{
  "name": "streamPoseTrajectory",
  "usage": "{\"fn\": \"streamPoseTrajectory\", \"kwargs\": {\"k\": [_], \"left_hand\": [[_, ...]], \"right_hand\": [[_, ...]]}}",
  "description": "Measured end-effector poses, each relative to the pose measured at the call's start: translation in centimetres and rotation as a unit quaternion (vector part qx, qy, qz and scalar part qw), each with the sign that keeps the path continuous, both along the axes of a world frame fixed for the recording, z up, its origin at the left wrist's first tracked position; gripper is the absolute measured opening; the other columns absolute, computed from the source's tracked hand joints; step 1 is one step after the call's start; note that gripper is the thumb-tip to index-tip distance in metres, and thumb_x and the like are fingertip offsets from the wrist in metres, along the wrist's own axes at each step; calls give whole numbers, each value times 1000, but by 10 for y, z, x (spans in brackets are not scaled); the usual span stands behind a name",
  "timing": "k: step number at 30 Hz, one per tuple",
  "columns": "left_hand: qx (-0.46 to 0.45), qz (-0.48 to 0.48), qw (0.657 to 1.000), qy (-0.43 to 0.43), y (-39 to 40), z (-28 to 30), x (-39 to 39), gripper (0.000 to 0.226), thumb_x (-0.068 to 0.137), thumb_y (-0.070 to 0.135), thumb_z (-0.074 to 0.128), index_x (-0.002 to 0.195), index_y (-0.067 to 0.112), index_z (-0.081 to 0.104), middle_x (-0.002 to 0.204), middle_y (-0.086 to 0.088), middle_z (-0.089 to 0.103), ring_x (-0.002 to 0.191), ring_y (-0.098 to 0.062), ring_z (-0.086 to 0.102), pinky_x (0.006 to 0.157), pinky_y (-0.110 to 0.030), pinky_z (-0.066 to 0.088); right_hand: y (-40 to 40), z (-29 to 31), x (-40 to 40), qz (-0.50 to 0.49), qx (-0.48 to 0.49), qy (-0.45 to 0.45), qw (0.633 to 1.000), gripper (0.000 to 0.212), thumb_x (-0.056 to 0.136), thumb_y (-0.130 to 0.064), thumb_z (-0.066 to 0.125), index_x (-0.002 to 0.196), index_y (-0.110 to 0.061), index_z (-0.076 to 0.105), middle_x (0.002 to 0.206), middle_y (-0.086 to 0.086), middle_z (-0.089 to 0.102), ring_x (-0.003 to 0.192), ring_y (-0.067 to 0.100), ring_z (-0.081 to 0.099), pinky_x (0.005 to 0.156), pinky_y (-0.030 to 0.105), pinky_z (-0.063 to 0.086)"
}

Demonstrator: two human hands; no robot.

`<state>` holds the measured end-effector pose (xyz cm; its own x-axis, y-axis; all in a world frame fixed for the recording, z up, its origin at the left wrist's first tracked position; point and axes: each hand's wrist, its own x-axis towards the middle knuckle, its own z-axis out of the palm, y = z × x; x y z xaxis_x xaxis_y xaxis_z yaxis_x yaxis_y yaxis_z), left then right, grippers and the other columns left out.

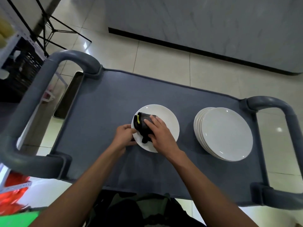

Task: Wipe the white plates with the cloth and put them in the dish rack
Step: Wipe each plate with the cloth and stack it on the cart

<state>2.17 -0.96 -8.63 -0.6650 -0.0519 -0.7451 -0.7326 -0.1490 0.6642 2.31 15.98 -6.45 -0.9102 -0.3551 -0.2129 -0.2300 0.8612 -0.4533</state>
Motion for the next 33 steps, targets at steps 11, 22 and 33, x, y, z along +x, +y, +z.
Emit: {"fn": "streamPoseTrajectory", "kwargs": {"k": [11,22,33], "left_hand": [[5,-51,996,70,13,13,-16,26,89,-5,54,103,15,61,96,-11,71,84,-30,71,73,-51,59],[70,-99,989,83,4,17,1,50,82,-18,49,105,20,74,102,-12,75,91,-30,73,68,-45,60],[75,-52,986,142,-5,36,1,49,75,-20,54,104,14,76,89,-9,75,69,-22,70,51,-32,54]], "right_hand": [[14,5,8,-86,-124,47,987,60,88,-4,67,145,-12,49,154,11,39,143,26,34,121,33,23],[-1,4,11,-60,-104,74,990,46,92,0,57,135,-16,61,148,13,48,137,34,42,104,54,38],[2,45,-24,-110,-62,175,977,42,94,-6,59,134,-18,62,143,11,54,133,32,47,103,54,39]]}}
